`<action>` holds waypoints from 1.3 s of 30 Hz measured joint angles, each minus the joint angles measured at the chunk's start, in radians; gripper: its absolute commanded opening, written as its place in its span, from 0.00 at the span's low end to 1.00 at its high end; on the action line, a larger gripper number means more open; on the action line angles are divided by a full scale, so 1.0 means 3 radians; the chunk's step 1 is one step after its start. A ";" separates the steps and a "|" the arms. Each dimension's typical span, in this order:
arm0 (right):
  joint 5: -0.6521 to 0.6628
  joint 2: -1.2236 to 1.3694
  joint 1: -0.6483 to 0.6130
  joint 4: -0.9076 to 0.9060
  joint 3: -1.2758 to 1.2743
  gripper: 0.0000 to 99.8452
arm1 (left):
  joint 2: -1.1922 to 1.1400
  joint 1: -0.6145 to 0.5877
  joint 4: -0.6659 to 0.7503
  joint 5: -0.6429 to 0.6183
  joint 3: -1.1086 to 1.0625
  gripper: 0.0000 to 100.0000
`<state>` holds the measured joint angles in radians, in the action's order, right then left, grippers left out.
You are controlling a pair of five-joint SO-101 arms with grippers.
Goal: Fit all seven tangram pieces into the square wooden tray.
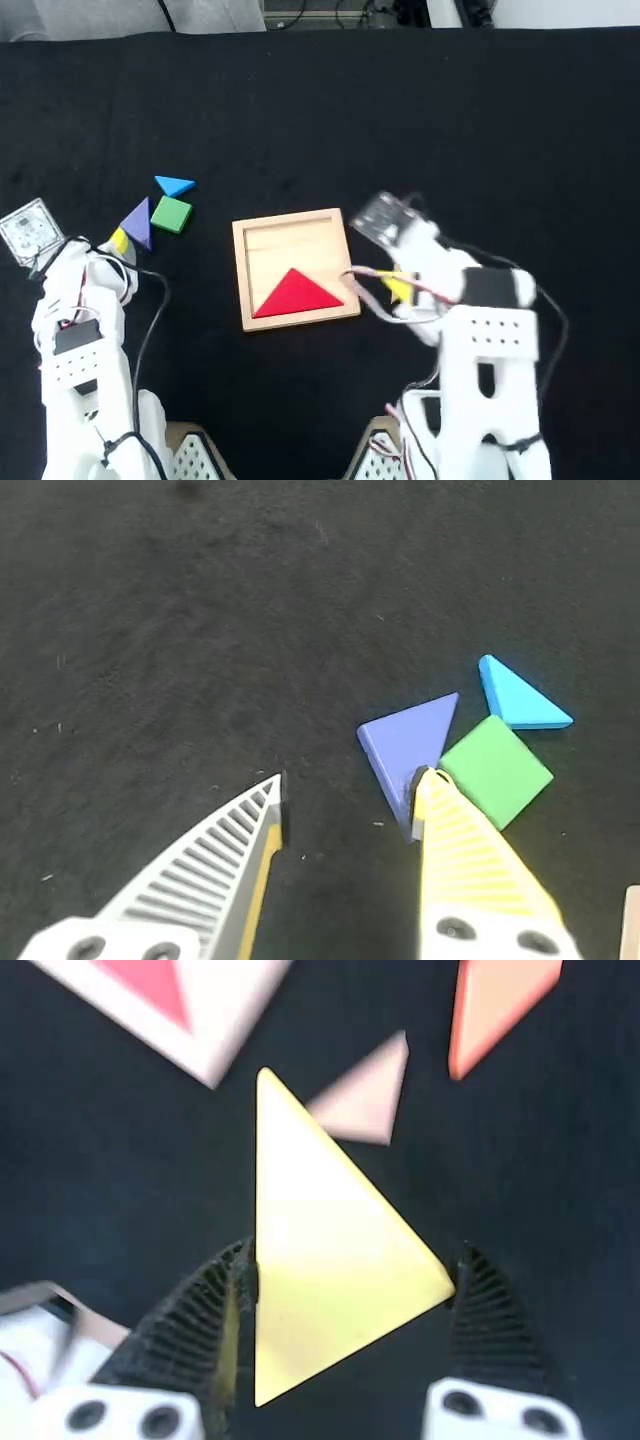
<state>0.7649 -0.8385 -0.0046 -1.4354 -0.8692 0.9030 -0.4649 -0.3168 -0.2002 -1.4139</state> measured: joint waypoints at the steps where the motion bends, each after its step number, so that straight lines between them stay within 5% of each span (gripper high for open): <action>1: -0.0240 0.0046 -0.0220 -0.0041 0.0128 0.20 | 0.0000 0.0010 0.0000 0.0000 0.0000 0.22; 7: -0.1473 0.0951 -0.1386 -0.0056 0.0972 0.20 | 0.0000 0.0010 0.0000 0.0000 0.0000 0.22; 17: -0.2854 0.3125 -0.1606 0.0082 0.2532 0.20 | 0.0000 0.0010 0.0000 0.0000 0.0000 0.22; 29: -0.3570 0.3846 -0.2123 0.0568 0.2767 0.20 | 0.0000 0.0010 0.0000 0.0000 0.0000 0.22; 39: -0.3647 0.3846 -0.2138 0.0578 0.2762 0.21 | 0.0000 0.0010 0.0000 0.0000 0.0000 0.22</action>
<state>-0.3291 0.3153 -0.6460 -1.2620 -0.0407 0.9030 -0.4618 -0.3168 -0.2002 -1.4139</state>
